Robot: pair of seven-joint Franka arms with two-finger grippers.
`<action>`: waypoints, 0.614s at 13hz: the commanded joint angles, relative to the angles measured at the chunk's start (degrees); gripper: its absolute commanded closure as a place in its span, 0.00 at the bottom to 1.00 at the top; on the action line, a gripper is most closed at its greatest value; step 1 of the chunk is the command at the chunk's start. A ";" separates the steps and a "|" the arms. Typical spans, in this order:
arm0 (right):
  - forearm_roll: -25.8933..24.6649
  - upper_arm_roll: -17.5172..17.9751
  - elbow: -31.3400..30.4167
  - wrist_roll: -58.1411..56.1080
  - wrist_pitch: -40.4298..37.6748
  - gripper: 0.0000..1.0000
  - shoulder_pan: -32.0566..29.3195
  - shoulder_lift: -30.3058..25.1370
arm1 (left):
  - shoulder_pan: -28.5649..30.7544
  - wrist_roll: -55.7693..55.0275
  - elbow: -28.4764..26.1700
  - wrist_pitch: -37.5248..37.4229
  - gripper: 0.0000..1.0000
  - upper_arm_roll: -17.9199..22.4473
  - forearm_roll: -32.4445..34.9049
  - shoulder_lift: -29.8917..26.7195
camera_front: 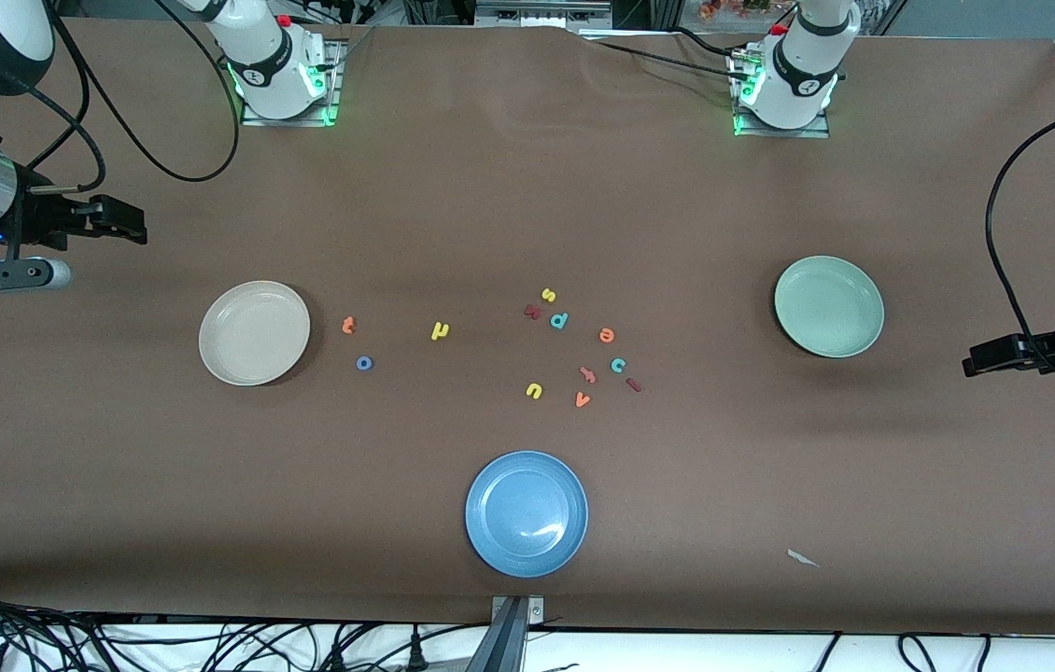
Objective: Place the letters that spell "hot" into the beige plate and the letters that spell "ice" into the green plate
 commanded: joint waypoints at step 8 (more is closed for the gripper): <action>1.94 -0.10 -1.03 0.06 -0.17 0.00 -0.14 -1.05 | 0.37 0.77 -0.28 -0.36 0.00 -0.06 -0.75 -0.54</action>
